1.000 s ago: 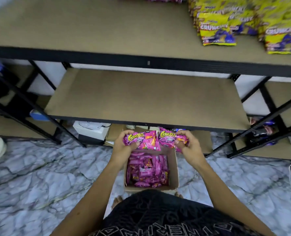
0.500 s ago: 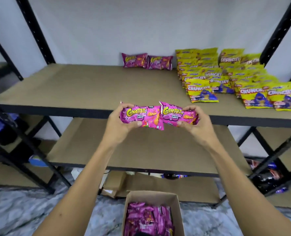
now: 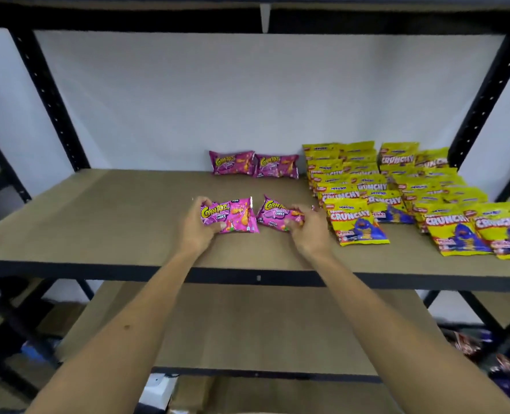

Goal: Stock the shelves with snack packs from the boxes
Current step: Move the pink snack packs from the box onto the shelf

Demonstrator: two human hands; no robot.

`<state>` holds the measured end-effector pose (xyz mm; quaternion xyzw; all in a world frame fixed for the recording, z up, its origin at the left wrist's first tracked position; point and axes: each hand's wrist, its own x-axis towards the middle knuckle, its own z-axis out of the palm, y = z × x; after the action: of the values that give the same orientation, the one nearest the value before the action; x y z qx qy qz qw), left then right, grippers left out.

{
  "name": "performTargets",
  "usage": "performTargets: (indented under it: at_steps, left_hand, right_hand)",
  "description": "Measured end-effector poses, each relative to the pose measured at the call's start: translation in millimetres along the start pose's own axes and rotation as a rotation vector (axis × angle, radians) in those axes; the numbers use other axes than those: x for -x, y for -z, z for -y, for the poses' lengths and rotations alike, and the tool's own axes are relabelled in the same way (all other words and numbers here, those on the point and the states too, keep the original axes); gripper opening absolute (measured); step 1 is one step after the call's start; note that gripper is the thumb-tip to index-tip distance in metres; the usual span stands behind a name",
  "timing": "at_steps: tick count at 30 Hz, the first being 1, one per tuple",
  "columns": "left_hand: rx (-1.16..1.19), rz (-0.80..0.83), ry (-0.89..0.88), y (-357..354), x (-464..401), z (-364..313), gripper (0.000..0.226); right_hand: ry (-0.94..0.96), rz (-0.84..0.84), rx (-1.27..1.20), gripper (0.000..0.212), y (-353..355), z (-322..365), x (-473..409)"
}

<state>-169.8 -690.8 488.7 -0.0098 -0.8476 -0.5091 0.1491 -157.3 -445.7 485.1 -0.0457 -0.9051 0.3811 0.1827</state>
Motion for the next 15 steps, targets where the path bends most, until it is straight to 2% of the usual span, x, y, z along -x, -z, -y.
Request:
performTargets:
  at_steps: [5,15]
  left_hand:
    - [-0.046,-0.050,0.004,-12.7,-39.6,9.5,0.043]
    - [-0.119,-0.110,-0.137,-47.6,-147.8,6.4,0.044]
  right_hand:
    - [-0.025,-0.044,0.024,0.038,-21.2,3.8,-33.8]
    - [0.068,-0.136,0.073,0.042,-40.4,5.7,-151.1]
